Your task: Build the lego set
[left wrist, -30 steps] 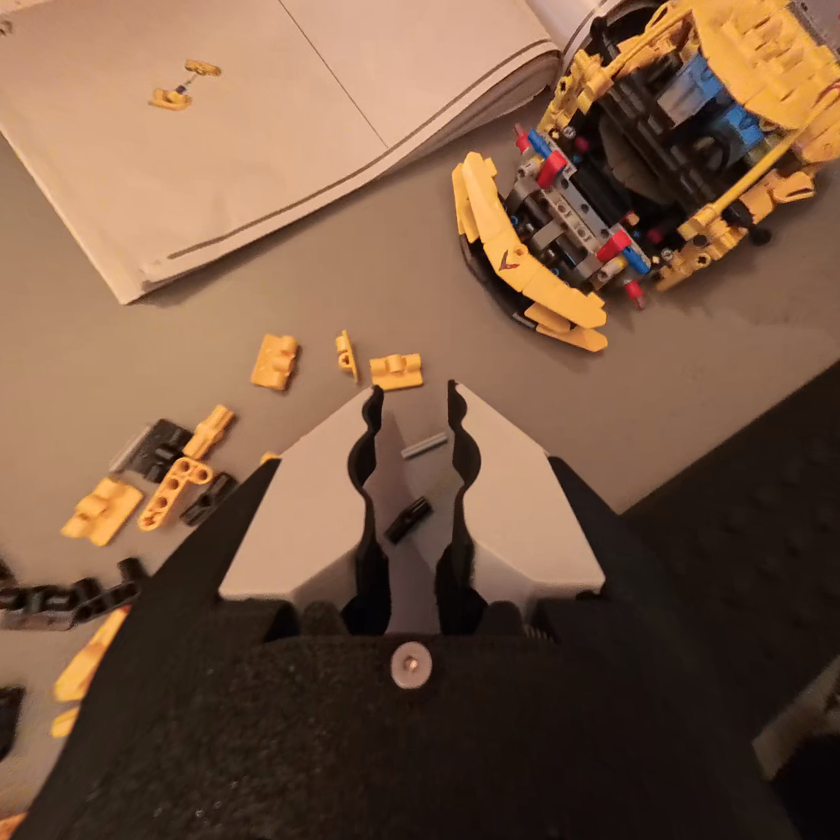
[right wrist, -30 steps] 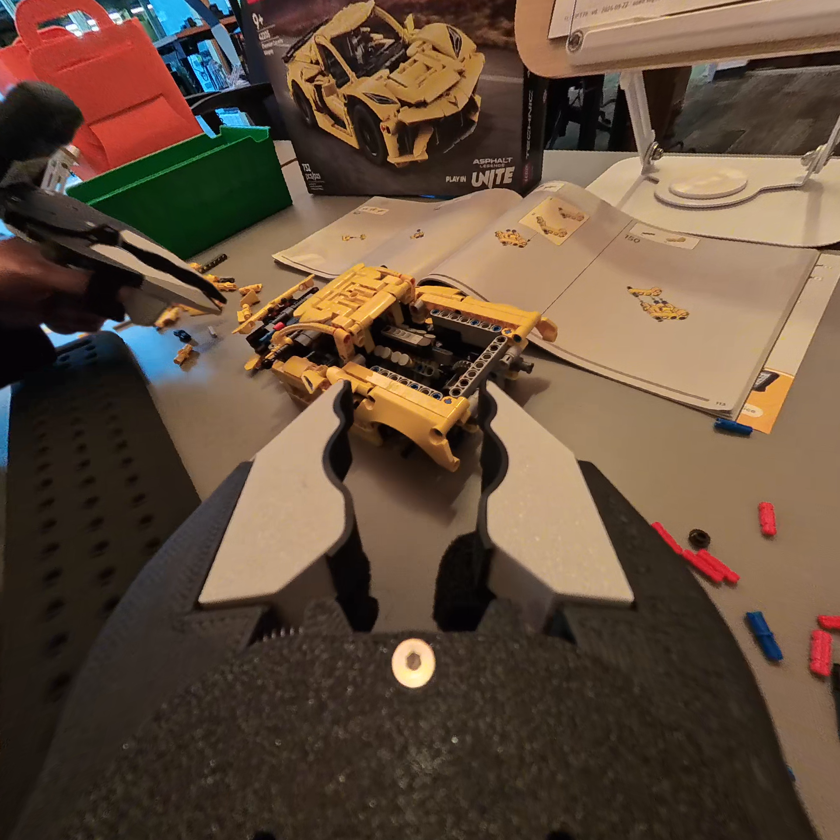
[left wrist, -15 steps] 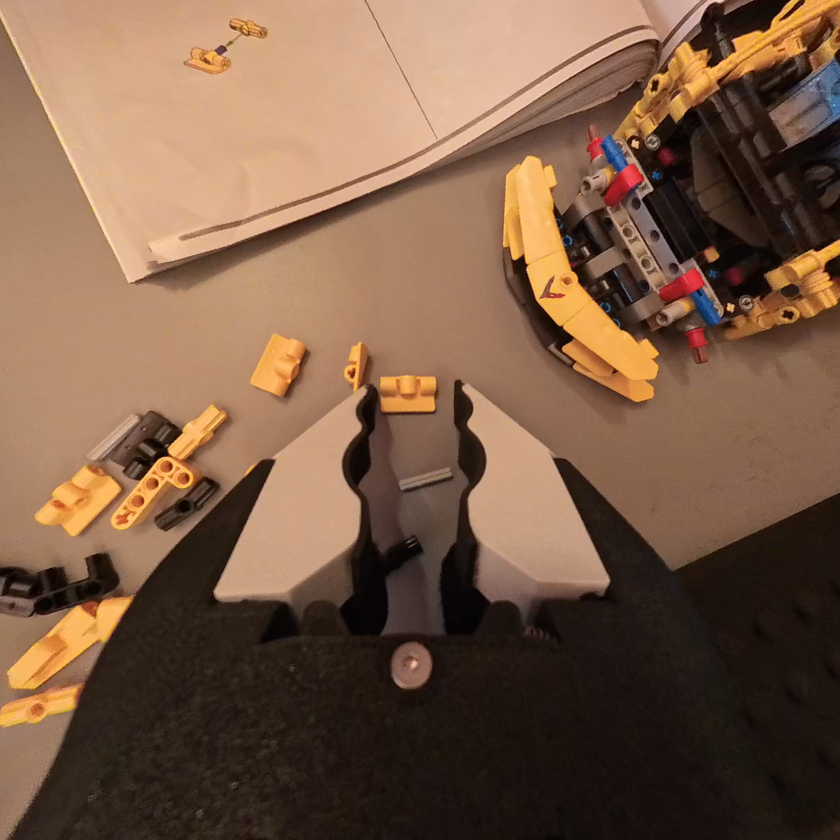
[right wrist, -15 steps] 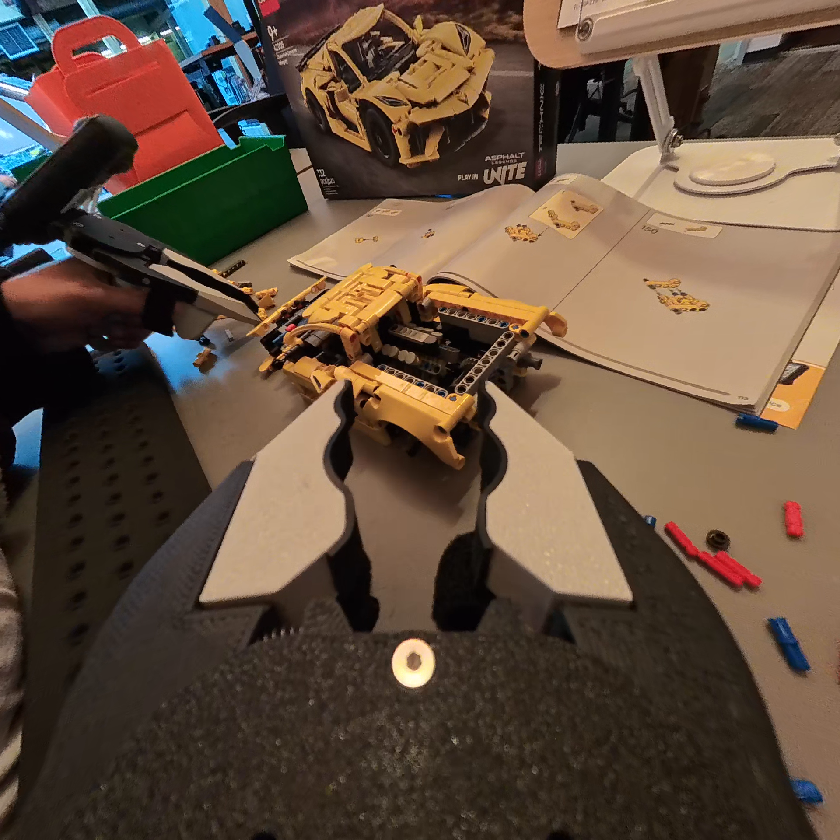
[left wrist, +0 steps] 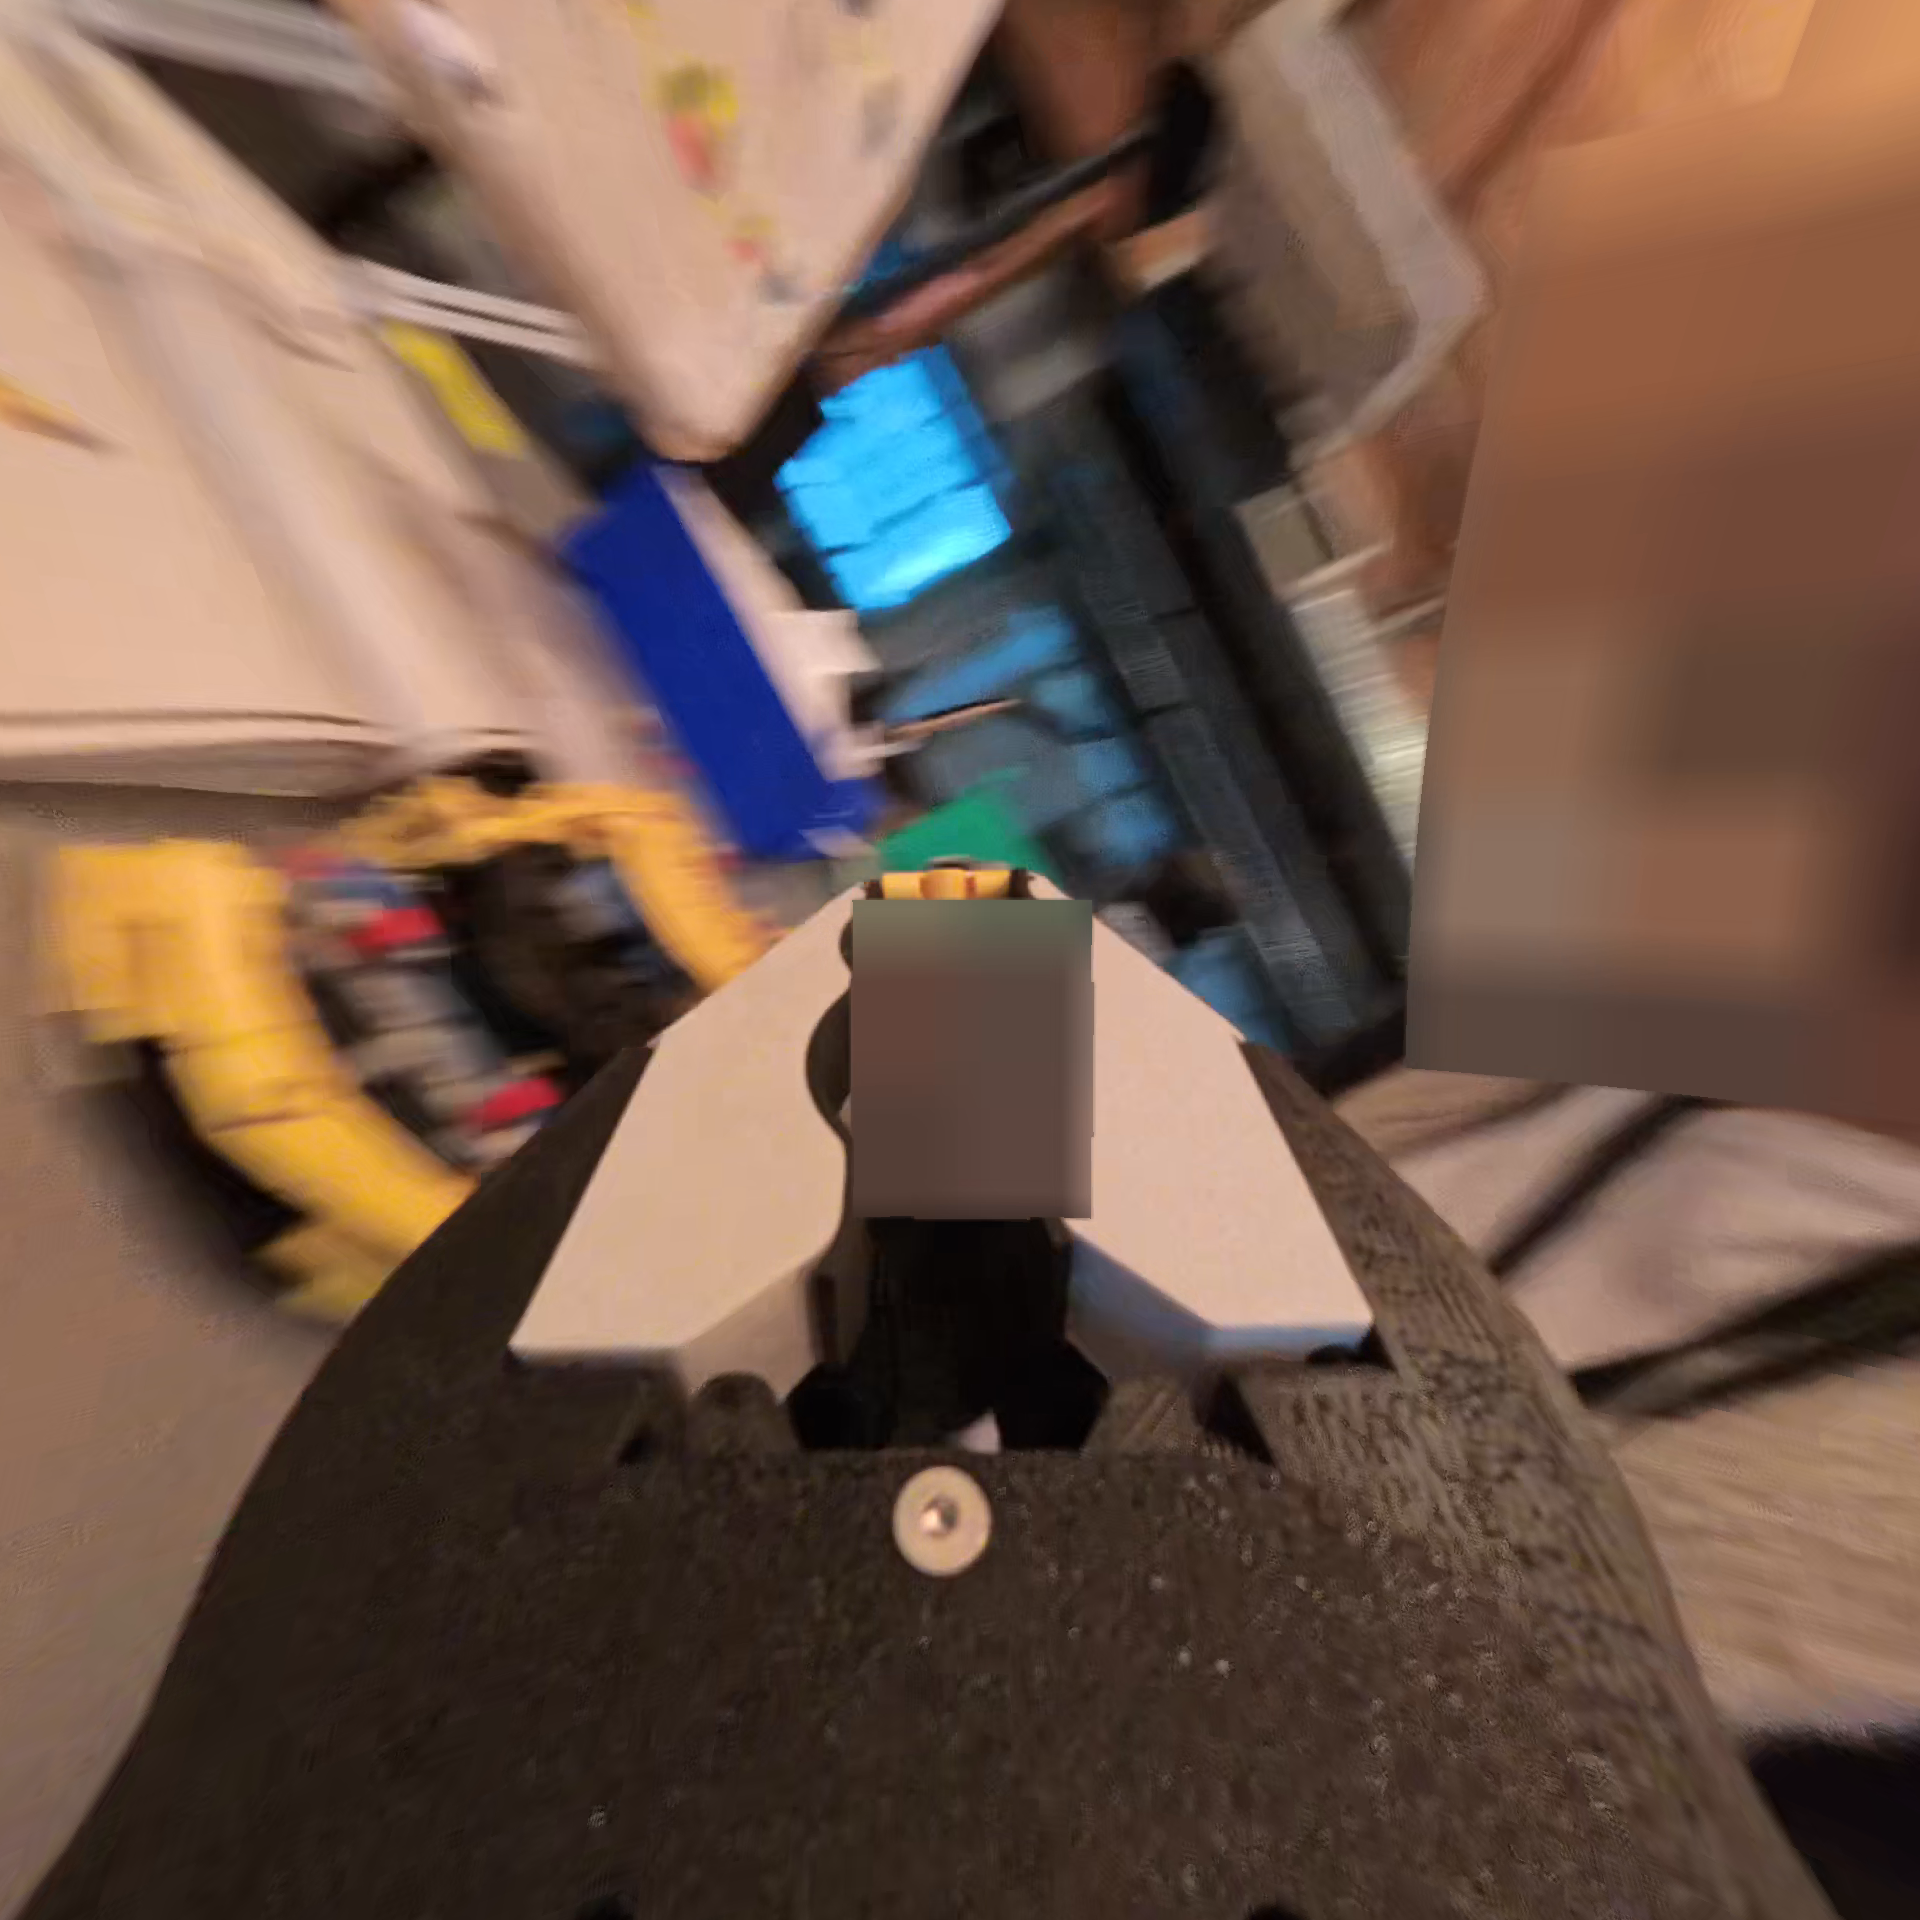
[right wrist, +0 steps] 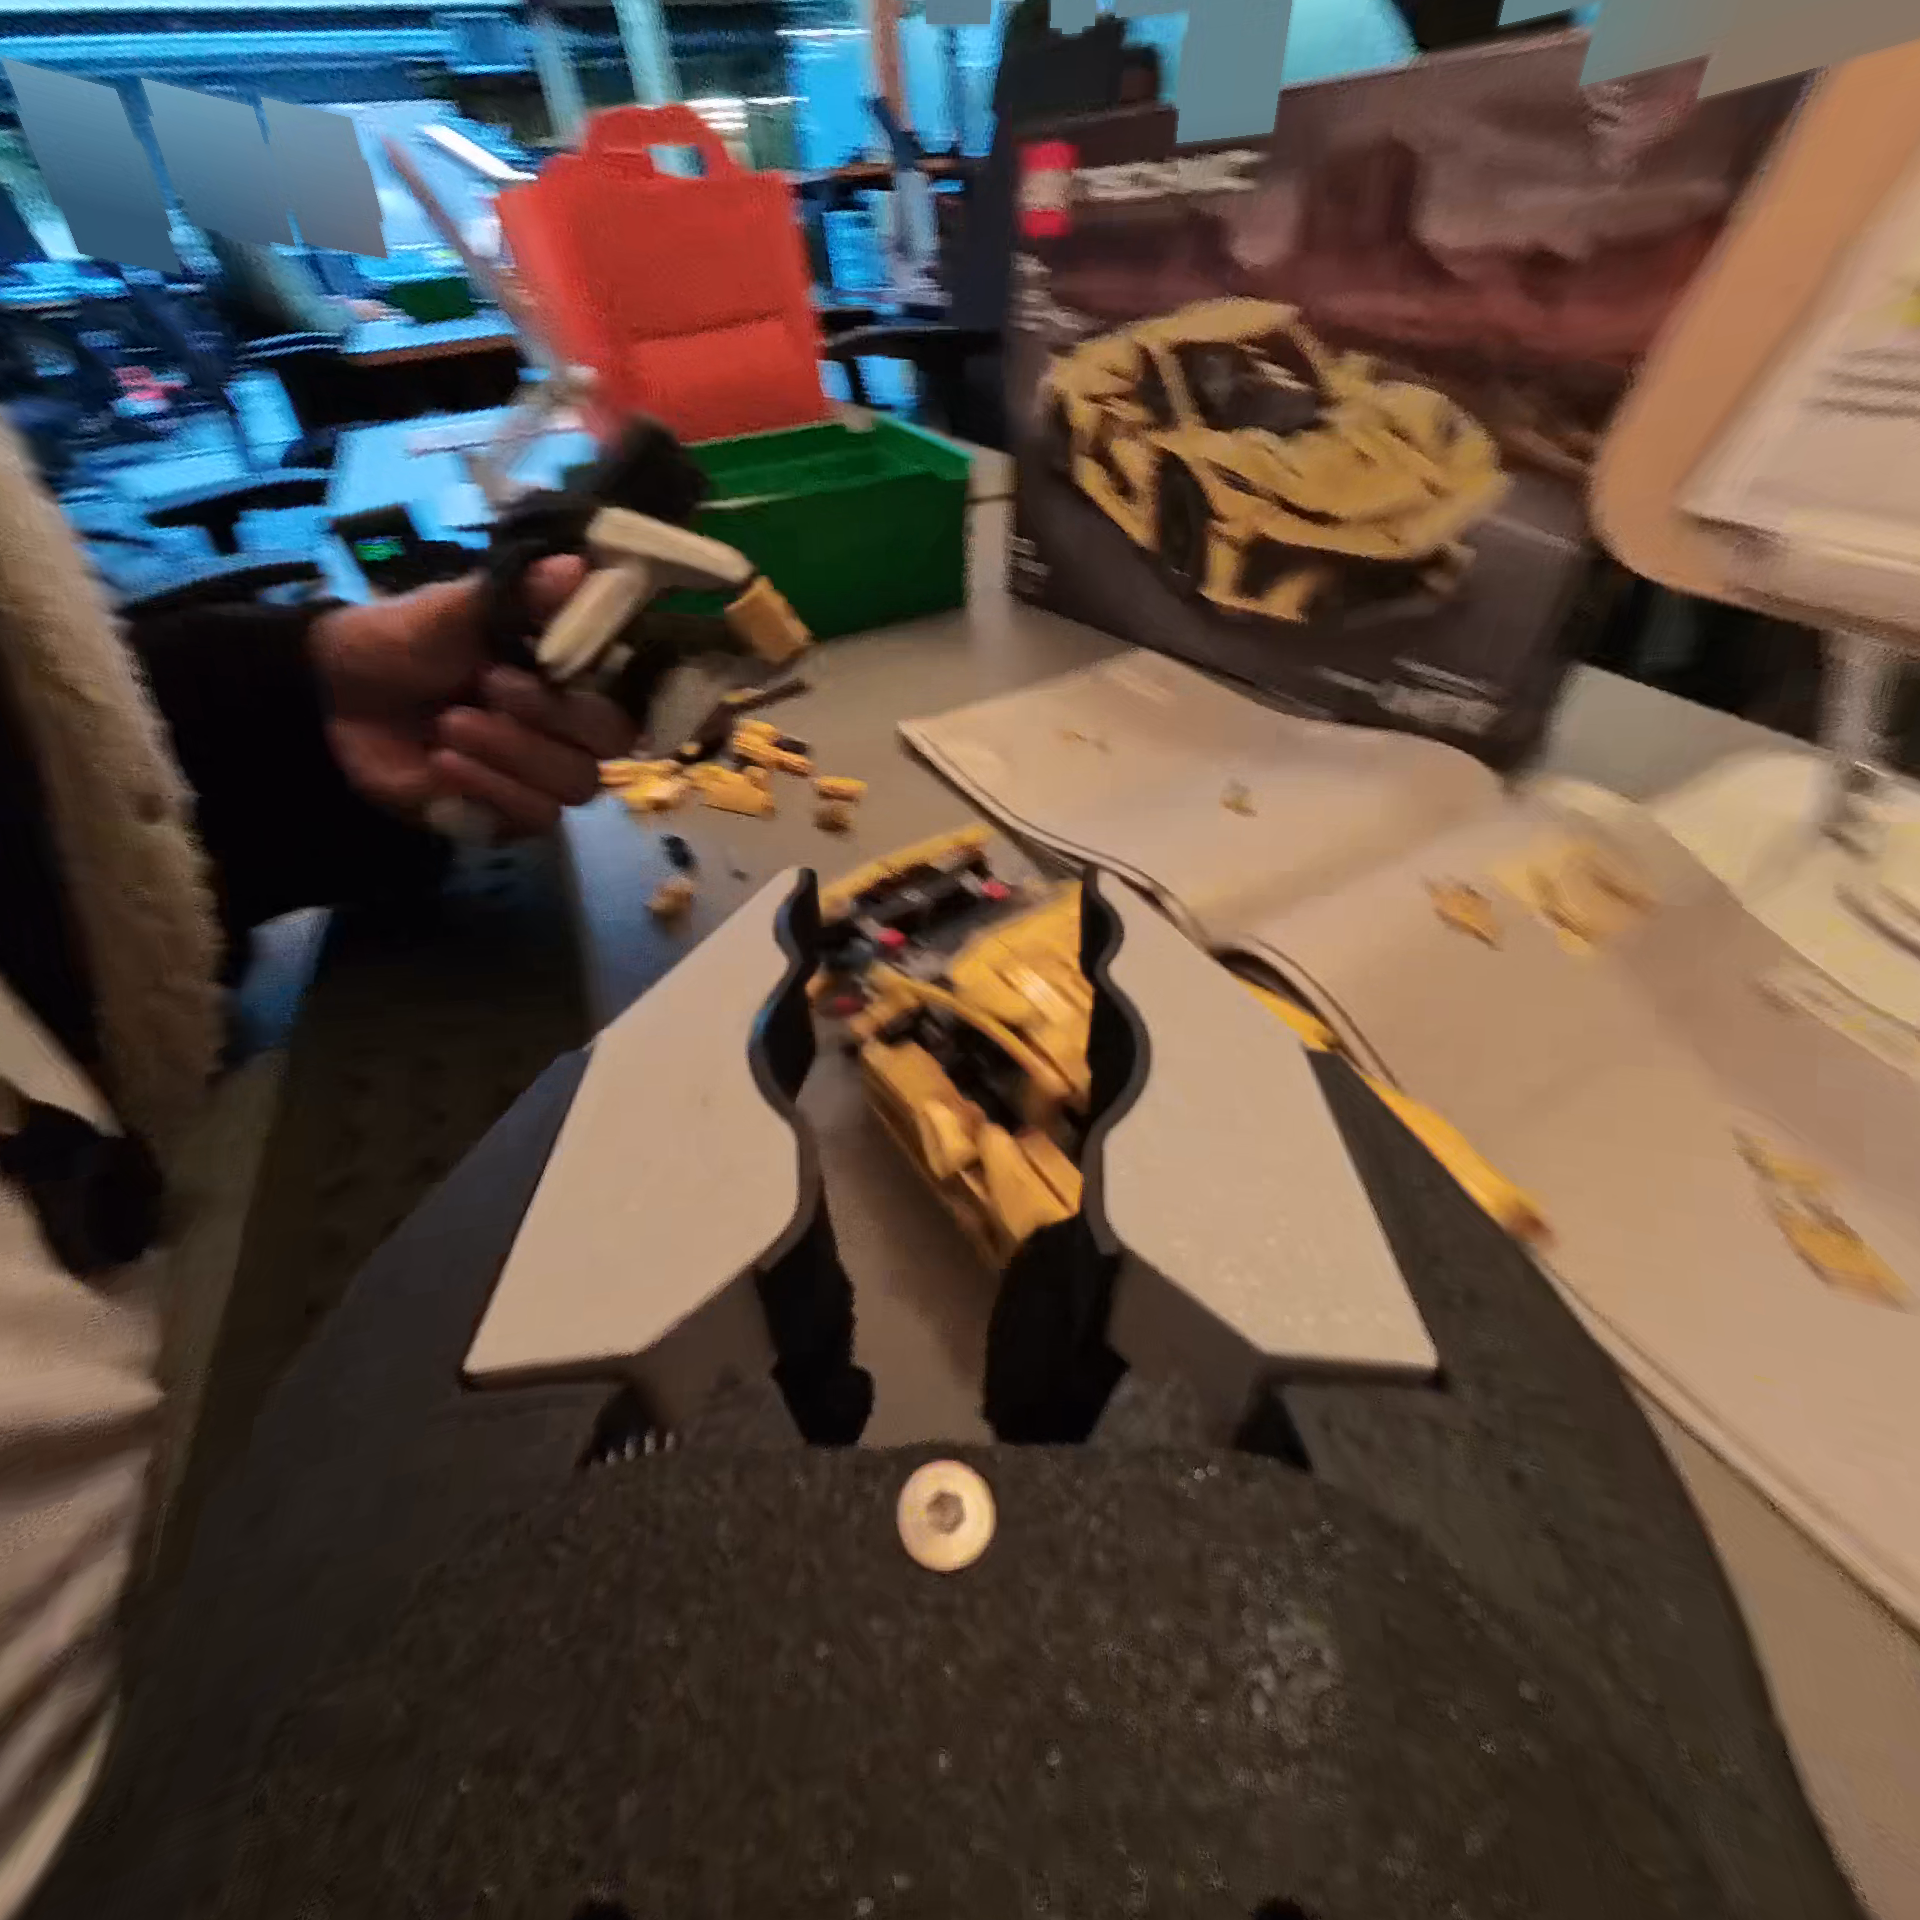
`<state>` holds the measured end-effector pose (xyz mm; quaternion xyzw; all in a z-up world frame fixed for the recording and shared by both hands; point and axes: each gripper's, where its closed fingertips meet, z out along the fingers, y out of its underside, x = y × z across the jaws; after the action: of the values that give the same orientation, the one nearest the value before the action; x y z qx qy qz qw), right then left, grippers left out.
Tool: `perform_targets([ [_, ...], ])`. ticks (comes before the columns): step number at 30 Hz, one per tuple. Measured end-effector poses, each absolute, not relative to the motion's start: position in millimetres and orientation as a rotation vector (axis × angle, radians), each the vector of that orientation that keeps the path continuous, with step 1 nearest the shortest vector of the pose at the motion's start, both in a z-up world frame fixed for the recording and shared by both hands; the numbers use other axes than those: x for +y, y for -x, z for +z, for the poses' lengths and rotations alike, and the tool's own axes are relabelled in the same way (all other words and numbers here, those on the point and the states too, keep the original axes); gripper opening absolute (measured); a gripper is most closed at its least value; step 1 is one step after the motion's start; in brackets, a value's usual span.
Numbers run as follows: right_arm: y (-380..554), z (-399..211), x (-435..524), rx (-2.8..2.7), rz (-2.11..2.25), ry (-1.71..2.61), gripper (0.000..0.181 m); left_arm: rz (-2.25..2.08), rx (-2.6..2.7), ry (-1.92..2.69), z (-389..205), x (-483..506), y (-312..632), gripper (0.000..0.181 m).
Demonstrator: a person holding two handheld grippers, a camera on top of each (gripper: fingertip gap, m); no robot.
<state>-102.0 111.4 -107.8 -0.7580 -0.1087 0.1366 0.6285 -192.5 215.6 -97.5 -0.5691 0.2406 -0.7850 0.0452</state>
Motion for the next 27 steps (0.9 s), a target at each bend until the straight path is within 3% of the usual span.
perform_targets([
  [2, 137, -98, 129, -0.363, 0.428, 1.730, 0.048, -2.729, 0.560, 1.605, -77, 208, 193, 0.024],
  [8, 189, -84, 161, -0.587, 0.406, 1.670, 0.045, -2.975, 0.502, 1.540, -74, 179, 187, 0.024],
  [13, 194, -80, 162, -0.627, 0.337, 1.632, 0.045, -2.993, 0.554, 1.553, -73, 166, 184, 0.024],
  [21, 191, -84, 158, -0.664, 0.228, 1.615, 0.015, -3.055, 0.561, 1.572, -74, 150, 179, 0.023],
  [27, 178, -105, 144, -0.665, 0.203, 1.729, 0.014, -2.716, 0.765, 1.694, -91, 160, 183, 0.024],
])
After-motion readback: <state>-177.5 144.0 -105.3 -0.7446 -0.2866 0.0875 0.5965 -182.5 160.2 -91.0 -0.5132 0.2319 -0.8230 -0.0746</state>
